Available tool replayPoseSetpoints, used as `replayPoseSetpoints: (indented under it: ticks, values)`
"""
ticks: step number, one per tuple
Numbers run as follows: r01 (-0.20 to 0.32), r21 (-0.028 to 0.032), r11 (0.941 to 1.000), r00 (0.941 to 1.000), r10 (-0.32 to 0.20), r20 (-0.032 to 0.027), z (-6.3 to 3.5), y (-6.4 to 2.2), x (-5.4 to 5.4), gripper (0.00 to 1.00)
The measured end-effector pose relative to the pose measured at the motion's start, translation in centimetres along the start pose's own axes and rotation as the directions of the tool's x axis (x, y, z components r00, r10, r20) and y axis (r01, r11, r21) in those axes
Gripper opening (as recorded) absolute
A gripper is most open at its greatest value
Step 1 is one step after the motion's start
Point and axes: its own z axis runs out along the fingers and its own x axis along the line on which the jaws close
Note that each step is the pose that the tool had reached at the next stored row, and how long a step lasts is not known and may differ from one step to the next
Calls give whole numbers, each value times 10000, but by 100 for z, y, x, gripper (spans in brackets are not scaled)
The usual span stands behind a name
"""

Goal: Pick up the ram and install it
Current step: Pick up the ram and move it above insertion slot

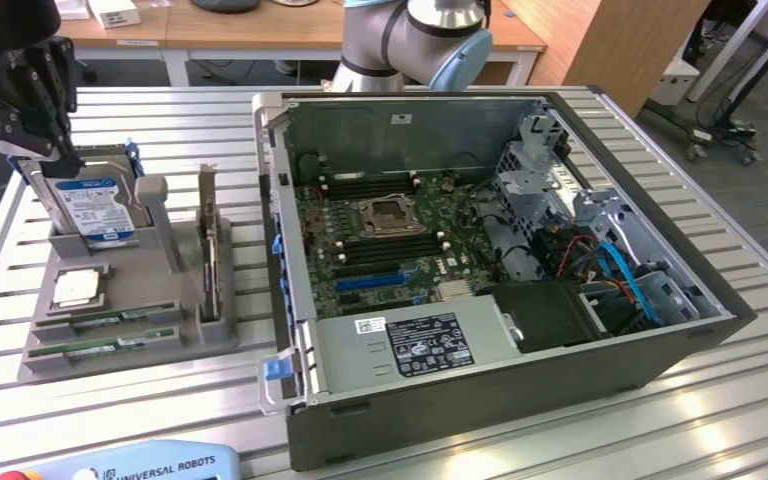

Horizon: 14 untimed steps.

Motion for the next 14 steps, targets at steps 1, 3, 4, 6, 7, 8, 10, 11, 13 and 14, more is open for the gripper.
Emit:
replayPoseSetpoints:
  ticks: [1, 3, 4, 6, 7, 8, 10, 11, 13, 14]
  values:
    - [0, 0, 10000, 10000, 0, 0, 0, 0, 0, 16]
    - [0, -1, 10000, 10000, 0, 1, 0, 0, 0, 23]
    - [0, -1, 10000, 10000, 0, 0, 0, 0, 0, 29]
    - [0, 0, 10000, 10000, 0, 0, 0, 0, 0, 36]
    - [0, -1, 10000, 10000, 0, 1, 0, 0, 0, 36]
    - [0, 0, 10000, 10000, 0, 0, 0, 0, 0, 36]
    - [28, -1, 10000, 10000, -28, -1, 0, 0, 0, 36]
    - [61, -2, 10000, 10000, -61, -1, 0, 0, 0, 36]
    - [158, -4, 9999, 9999, -158, -6, 1, 0, 0, 36]
    - [253, -6, 9997, 9997, -253, -10, 1, 0, 0, 36]
